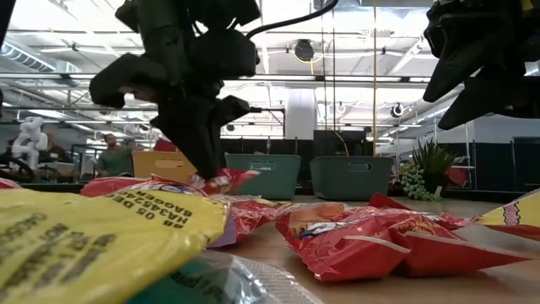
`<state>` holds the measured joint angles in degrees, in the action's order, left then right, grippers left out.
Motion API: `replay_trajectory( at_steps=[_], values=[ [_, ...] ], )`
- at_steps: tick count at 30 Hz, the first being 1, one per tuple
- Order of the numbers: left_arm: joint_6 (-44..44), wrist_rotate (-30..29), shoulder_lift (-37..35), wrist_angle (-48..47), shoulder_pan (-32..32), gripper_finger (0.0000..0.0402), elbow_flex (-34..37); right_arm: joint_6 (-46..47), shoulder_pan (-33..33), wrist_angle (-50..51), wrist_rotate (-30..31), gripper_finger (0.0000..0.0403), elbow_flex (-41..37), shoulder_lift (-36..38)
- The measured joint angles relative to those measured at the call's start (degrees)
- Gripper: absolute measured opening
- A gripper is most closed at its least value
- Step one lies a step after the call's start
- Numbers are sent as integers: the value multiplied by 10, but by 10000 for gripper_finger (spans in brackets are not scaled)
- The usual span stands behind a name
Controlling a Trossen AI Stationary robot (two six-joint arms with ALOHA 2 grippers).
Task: Sort candy
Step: Put the red candy into the blue bin
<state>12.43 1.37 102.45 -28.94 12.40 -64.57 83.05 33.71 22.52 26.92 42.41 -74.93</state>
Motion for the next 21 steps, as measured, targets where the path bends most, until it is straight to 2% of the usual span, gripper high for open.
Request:
replay_trajectory(
  at_steps=[9,14,21],
  values=[
    [10,18,-1,-83,-30,3,-86,-2,0,0,0,192,0,0],
    [31,20,-1,-73,-72,3,-137,0,0,0,0,192,0,0],
    [35,27,-1,5,-172,2,-197,11,0,0,3,192,0,0]
  ],
)
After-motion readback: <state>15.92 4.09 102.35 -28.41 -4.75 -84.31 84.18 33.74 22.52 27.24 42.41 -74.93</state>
